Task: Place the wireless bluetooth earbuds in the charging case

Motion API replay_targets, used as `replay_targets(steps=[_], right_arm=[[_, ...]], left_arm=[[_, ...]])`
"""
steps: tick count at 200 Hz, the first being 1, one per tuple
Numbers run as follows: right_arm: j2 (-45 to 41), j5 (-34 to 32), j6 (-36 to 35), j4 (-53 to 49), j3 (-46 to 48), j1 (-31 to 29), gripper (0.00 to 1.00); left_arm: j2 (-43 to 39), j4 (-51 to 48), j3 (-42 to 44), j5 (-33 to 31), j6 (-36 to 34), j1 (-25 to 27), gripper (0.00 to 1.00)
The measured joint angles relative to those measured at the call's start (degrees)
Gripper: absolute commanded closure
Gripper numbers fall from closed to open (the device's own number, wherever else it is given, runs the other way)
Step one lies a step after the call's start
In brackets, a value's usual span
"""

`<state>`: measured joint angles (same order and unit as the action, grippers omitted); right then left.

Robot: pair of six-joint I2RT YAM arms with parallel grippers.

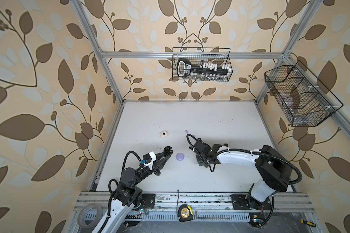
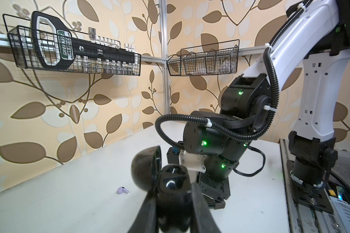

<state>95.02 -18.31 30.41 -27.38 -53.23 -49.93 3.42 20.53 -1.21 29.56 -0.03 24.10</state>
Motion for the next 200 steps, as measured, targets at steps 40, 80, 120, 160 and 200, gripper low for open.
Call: replay_targets(steps=[40, 80, 120, 160, 200], right_arm=[[0.0, 2.1, -0.3, 1.3, -5.4, 4.3, 0.47], [4.6, 2.4, 0.7, 4.9, -11.9, 5.4, 0.46], [12.0, 3.3, 0.7, 5.4, -15.6, 5.7, 0.48], [14.0, 3.1, 0.7, 5.2, -15.7, 5.9, 0.49], [13.9, 2.6, 0.7, 5.4, -15.6, 6.5, 0.52]], left_arm=[[0.0, 0.0, 0.0, 0.0, 0.0, 0.0, 1.0], [0.0, 0.0, 0.0, 0.0, 0.0, 0.0, 1.0], [0.0, 0.0, 0.0, 0.0, 0.0, 0.0, 1.0], [0.0, 0.0, 0.0, 0.0, 0.0, 0.0, 1.0], [0.0, 0.0, 0.0, 0.0, 0.0, 0.0, 1.0]])
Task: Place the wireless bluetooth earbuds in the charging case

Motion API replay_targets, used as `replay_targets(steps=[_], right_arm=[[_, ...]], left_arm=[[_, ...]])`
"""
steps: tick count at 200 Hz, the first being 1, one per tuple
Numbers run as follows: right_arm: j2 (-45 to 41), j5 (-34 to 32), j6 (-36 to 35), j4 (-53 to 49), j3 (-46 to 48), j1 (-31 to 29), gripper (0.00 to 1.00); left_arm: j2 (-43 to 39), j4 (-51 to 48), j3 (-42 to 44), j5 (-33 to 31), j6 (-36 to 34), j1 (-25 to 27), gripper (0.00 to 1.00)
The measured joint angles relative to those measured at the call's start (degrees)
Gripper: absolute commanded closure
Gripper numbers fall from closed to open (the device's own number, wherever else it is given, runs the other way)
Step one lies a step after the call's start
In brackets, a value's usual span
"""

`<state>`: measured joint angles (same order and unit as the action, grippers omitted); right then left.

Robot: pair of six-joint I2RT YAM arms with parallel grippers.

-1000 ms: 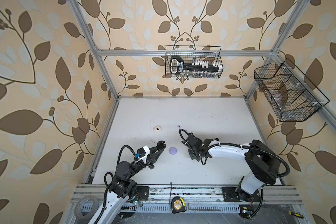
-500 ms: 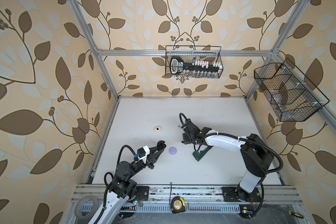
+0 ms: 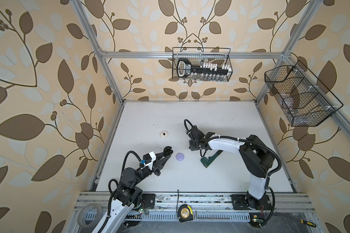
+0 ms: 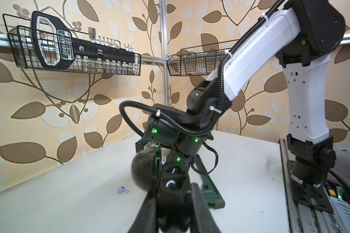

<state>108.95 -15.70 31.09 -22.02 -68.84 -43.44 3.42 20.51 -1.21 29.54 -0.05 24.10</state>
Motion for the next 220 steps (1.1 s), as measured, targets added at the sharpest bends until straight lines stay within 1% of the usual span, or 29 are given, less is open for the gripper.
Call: replay_targets(steps=[94, 146, 220], right_arm=[[0.9, -0.4, 0.0, 0.0, 0.1, -0.4, 0.51], [1.7, -0.7, 0.0, -0.2, 0.1, -1.3, 0.56], [1.7, -1.9, 0.5, -0.4, 0.2, -1.4, 0.68]], left_arm=[[0.0, 0.0, 0.0, 0.0, 0.0, 0.0, 1.0], [0.0, 0.0, 0.0, 0.0, 0.0, 0.0, 1.0], [0.0, 0.0, 0.0, 0.0, 0.0, 0.0, 1.0]])
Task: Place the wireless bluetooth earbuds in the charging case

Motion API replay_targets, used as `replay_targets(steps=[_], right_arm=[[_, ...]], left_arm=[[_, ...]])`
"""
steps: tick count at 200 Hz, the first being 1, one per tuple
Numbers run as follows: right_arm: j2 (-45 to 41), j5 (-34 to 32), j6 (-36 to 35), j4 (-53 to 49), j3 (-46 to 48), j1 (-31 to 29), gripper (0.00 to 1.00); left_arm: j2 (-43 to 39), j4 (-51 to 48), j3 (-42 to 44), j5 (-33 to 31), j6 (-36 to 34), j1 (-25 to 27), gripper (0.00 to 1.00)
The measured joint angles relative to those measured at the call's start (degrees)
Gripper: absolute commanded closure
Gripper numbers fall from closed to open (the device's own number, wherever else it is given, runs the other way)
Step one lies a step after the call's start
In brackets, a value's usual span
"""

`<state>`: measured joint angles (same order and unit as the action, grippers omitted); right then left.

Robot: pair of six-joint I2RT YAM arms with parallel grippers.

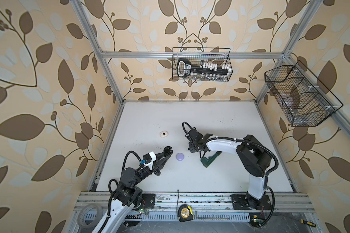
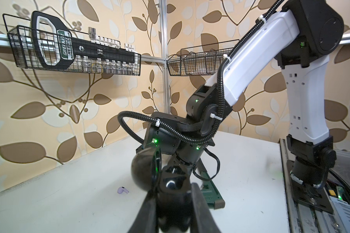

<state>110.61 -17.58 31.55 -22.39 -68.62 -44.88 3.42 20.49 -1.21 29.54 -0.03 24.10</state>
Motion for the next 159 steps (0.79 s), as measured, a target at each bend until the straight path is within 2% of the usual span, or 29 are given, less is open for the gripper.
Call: replay_targets(steps=[38, 123, 159], right_arm=[[0.0, 0.0, 0.2, 0.1, 0.0, 0.0, 0.73], [-1.1, 0.3, 1.5, 3.0, 2.5, -0.9, 0.74], [-1.1, 0.7, 1.8, 3.4, 2.6, -0.9, 0.8]], left_arm=[[0.0, 0.0, 0.0, 0.0, 0.0, 0.0, 1.0], [-0.1, -0.2, 0.0, 0.0, 0.0, 0.0, 1.0], [-0.1, -0.6, 0.0, 0.0, 0.0, 0.0, 1.0]])
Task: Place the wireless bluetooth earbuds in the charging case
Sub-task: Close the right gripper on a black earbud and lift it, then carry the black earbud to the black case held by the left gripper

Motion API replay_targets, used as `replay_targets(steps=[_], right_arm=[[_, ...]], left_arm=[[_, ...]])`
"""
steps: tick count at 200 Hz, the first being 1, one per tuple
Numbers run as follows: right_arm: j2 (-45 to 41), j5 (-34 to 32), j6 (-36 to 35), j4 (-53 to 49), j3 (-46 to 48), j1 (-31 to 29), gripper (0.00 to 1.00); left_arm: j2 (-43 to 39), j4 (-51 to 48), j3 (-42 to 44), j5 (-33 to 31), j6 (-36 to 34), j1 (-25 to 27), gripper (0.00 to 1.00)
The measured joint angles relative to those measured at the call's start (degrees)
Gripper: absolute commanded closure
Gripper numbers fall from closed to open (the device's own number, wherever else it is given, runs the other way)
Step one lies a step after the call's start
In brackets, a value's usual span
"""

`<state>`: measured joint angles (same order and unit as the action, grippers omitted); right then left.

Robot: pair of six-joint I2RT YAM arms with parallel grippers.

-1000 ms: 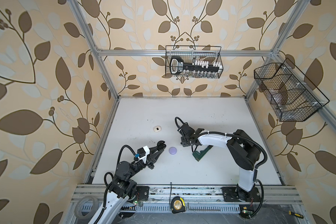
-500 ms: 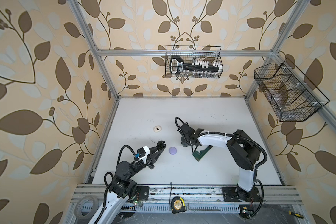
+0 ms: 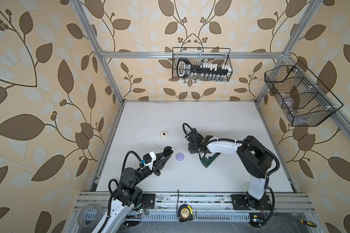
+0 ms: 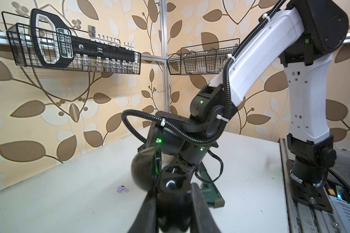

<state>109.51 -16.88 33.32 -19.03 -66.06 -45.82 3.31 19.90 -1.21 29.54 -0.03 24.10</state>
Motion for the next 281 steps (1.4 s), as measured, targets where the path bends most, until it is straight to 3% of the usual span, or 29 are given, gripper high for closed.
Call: replay_targets(steps=[86, 138, 170, 210, 245, 281], right_arm=[[-2.6, 0.0, 0.8, 0.6, 2.9, -0.3, 0.85], [-19.2, -2.4, 1.7, 3.1, 8.1, -1.4, 0.85], [-31.1, -6.3, 1.7, 6.7, 9.5, -4.4, 0.86], [-42.4, -10.8, 2.8, 13.0, 13.5, -11.9, 0.85], [-43.6, -15.3, 2.3, 18.3, 13.7, -21.1, 0.86], [-40.2, -18.4, 0.1, 21.7, 11.6, -26.6, 0.86]], left_arm=[[0.0, -0.3, 0.0, 0.0, 0.0, 0.0, 1.0], [2.6, 3.0, 0.0, 0.6, 0.5, 0.0, 1.0], [9.7, 13.7, 0.2, 1.4, 4.6, 0.5, 1.0], [25.2, 32.5, 0.9, 1.4, 10.6, 1.8, 1.0], [35.2, 46.1, 1.0, 1.4, 13.8, 3.4, 1.0], [38.0, 51.7, 1.0, 1.4, 14.9, 4.1, 1.0]])
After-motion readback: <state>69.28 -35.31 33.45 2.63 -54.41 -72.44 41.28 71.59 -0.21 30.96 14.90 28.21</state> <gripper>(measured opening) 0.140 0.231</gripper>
